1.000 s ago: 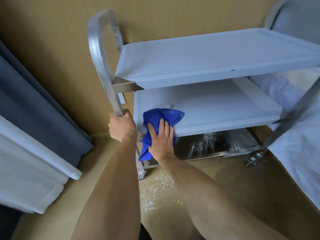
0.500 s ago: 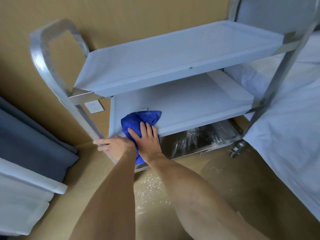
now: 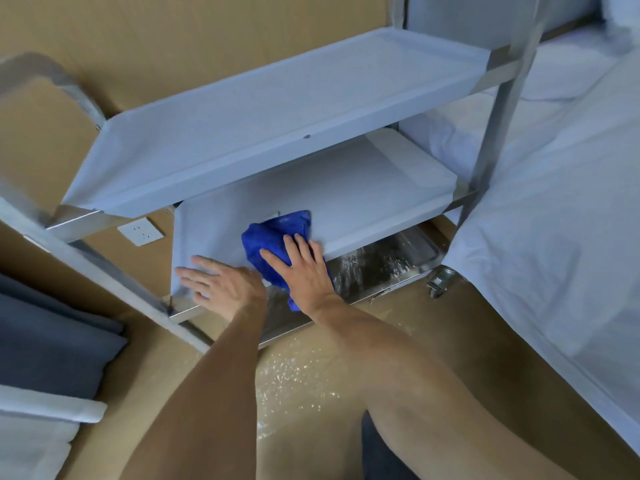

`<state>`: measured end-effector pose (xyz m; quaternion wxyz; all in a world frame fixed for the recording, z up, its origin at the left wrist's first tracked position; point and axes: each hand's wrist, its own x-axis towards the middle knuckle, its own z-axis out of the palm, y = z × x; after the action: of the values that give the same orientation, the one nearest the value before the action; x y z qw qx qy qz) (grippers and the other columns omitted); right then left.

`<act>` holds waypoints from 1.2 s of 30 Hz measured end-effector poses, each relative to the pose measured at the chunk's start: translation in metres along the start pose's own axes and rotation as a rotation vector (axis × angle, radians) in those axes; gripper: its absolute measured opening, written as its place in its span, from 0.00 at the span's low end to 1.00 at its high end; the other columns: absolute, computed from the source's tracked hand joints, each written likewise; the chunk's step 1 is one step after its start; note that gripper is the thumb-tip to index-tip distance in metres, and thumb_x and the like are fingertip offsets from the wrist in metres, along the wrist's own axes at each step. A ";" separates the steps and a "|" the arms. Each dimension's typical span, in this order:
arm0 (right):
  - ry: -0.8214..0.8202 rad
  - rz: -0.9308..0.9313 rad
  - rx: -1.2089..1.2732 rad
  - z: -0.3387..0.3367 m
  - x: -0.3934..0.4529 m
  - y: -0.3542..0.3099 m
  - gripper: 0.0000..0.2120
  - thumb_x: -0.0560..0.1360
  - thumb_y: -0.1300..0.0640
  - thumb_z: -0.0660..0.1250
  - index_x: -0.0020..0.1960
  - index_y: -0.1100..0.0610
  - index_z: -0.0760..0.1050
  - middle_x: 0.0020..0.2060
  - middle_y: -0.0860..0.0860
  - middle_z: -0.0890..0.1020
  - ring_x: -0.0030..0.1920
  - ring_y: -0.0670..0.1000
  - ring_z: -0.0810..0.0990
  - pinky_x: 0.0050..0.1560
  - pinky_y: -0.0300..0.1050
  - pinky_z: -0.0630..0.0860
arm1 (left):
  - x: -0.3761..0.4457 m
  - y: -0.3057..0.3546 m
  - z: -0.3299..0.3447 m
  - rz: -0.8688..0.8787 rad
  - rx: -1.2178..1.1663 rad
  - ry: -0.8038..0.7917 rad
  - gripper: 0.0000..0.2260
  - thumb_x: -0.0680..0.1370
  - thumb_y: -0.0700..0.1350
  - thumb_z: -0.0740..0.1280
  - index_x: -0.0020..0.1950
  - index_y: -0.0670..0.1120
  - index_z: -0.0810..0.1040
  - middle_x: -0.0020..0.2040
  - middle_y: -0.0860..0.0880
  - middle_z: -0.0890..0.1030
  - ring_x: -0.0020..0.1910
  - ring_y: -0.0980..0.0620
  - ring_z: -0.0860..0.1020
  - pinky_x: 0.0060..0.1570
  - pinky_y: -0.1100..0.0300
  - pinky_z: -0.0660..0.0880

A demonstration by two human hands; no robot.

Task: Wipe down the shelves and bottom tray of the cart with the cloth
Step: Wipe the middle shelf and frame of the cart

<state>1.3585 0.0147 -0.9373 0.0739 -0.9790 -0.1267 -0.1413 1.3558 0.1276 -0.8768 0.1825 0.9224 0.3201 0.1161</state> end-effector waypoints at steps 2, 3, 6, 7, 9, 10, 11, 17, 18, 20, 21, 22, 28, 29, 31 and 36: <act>0.004 0.026 -0.025 -0.003 -0.003 0.021 0.52 0.65 0.57 0.80 0.79 0.43 0.52 0.75 0.60 0.60 0.76 0.64 0.58 0.74 0.61 0.56 | -0.001 0.016 0.009 0.067 -0.001 -0.050 0.32 0.78 0.43 0.61 0.78 0.37 0.50 0.77 0.35 0.53 0.76 0.39 0.55 0.69 0.45 0.62; -0.002 0.050 -0.034 -0.004 -0.005 0.036 0.52 0.66 0.57 0.79 0.79 0.43 0.51 0.75 0.60 0.59 0.76 0.64 0.57 0.74 0.62 0.55 | -0.001 0.023 0.013 0.061 -0.009 -0.083 0.30 0.78 0.43 0.61 0.76 0.37 0.54 0.75 0.35 0.59 0.74 0.38 0.59 0.66 0.45 0.65; -0.004 0.163 -0.059 -0.013 -0.013 0.091 0.52 0.68 0.55 0.78 0.80 0.43 0.47 0.77 0.60 0.57 0.78 0.64 0.54 0.75 0.62 0.55 | -0.006 0.034 0.029 0.045 -0.010 -0.141 0.22 0.77 0.43 0.61 0.69 0.36 0.64 0.68 0.34 0.67 0.68 0.37 0.64 0.62 0.44 0.67; 0.005 0.205 -0.057 -0.016 -0.016 0.111 0.51 0.69 0.55 0.77 0.80 0.43 0.47 0.77 0.60 0.56 0.78 0.64 0.53 0.75 0.62 0.55 | -0.008 0.036 0.035 0.076 0.009 -0.140 0.21 0.78 0.44 0.60 0.68 0.36 0.65 0.68 0.34 0.67 0.68 0.36 0.64 0.62 0.44 0.67; 0.025 0.302 -0.023 -0.023 -0.023 0.151 0.47 0.72 0.54 0.74 0.80 0.44 0.48 0.78 0.60 0.54 0.79 0.64 0.50 0.76 0.61 0.54 | -0.014 0.039 0.045 0.167 0.066 -0.146 0.22 0.78 0.46 0.61 0.69 0.36 0.67 0.68 0.34 0.68 0.68 0.36 0.64 0.63 0.44 0.66; 0.044 0.378 0.022 -0.027 -0.027 0.173 0.45 0.73 0.54 0.73 0.80 0.45 0.50 0.79 0.60 0.53 0.79 0.63 0.49 0.77 0.60 0.53 | -0.016 0.041 0.049 0.213 0.087 -0.142 0.22 0.78 0.46 0.61 0.68 0.37 0.68 0.68 0.35 0.68 0.68 0.37 0.64 0.63 0.45 0.66; 0.101 0.474 0.098 -0.032 -0.028 0.195 0.43 0.73 0.55 0.72 0.80 0.45 0.52 0.79 0.60 0.53 0.79 0.63 0.48 0.77 0.59 0.52 | -0.018 0.044 0.052 0.254 0.086 -0.131 0.20 0.78 0.45 0.62 0.67 0.38 0.70 0.67 0.35 0.69 0.68 0.37 0.65 0.62 0.45 0.66; 0.627 1.109 0.814 -0.062 -0.009 0.269 0.34 0.74 0.66 0.63 0.78 0.56 0.62 0.75 0.59 0.64 0.75 0.60 0.63 0.76 0.48 0.58 | -0.027 0.069 0.060 0.512 -0.030 -0.056 0.15 0.77 0.40 0.60 0.63 0.42 0.78 0.68 0.38 0.71 0.70 0.40 0.64 0.63 0.45 0.67; 0.637 1.113 0.779 -0.058 -0.004 0.257 0.34 0.73 0.65 0.65 0.78 0.58 0.62 0.76 0.60 0.63 0.76 0.61 0.62 0.76 0.50 0.58 | -0.028 0.070 0.061 0.502 -0.029 -0.073 0.15 0.78 0.40 0.60 0.62 0.42 0.78 0.69 0.38 0.70 0.71 0.39 0.64 0.63 0.45 0.67; 0.627 1.074 0.674 -0.039 0.000 0.223 0.37 0.71 0.63 0.68 0.79 0.59 0.60 0.79 0.60 0.58 0.78 0.63 0.55 0.77 0.56 0.58 | -0.029 0.071 0.064 0.469 -0.008 -0.108 0.14 0.78 0.40 0.60 0.60 0.42 0.79 0.66 0.37 0.71 0.68 0.38 0.65 0.62 0.45 0.68; 0.612 1.045 0.646 -0.027 -0.001 0.203 0.39 0.71 0.61 0.70 0.79 0.58 0.59 0.80 0.59 0.53 0.79 0.63 0.52 0.75 0.58 0.62 | -0.029 0.071 0.064 0.463 0.017 -0.123 0.13 0.78 0.40 0.60 0.59 0.41 0.80 0.64 0.36 0.72 0.66 0.37 0.66 0.60 0.45 0.69; 0.593 1.009 0.618 -0.016 -0.003 0.182 0.40 0.72 0.60 0.70 0.80 0.57 0.57 0.80 0.57 0.49 0.79 0.63 0.50 0.73 0.58 0.67 | -0.027 0.072 0.063 0.458 0.045 -0.141 0.13 0.78 0.40 0.60 0.59 0.41 0.80 0.62 0.36 0.72 0.64 0.36 0.67 0.59 0.45 0.69; 0.506 0.938 0.749 0.000 -0.009 0.078 0.44 0.74 0.61 0.68 0.82 0.56 0.46 0.80 0.57 0.38 0.78 0.63 0.54 0.70 0.57 0.71 | -0.019 0.089 0.043 0.365 0.130 -0.291 0.16 0.78 0.40 0.60 0.63 0.41 0.77 0.63 0.38 0.71 0.64 0.38 0.69 0.60 0.46 0.71; 0.500 0.962 0.798 -0.002 -0.006 0.077 0.44 0.74 0.61 0.68 0.82 0.57 0.46 0.80 0.58 0.39 0.78 0.64 0.56 0.70 0.57 0.71 | -0.021 0.090 0.043 0.368 0.148 -0.305 0.16 0.78 0.40 0.59 0.65 0.41 0.76 0.64 0.38 0.71 0.65 0.38 0.69 0.60 0.45 0.71; 0.497 1.023 0.821 -0.008 0.000 0.093 0.42 0.75 0.61 0.67 0.81 0.57 0.47 0.80 0.59 0.42 0.77 0.64 0.58 0.70 0.58 0.71 | -0.023 0.092 0.045 0.388 0.177 -0.319 0.16 0.79 0.42 0.59 0.66 0.41 0.75 0.64 0.38 0.71 0.65 0.38 0.69 0.59 0.45 0.72; 0.560 1.216 0.751 -0.034 0.002 0.217 0.37 0.76 0.56 0.64 0.81 0.57 0.52 0.79 0.63 0.51 0.76 0.65 0.59 0.76 0.56 0.60 | -0.010 0.097 0.048 0.393 0.233 -0.328 0.16 0.79 0.45 0.60 0.65 0.44 0.76 0.62 0.39 0.74 0.60 0.39 0.73 0.56 0.47 0.74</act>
<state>1.4104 -0.1986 -0.9283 0.4954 -0.7135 0.4181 -0.2659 1.4175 0.0378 -0.8814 0.0987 0.9880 0.1125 -0.0391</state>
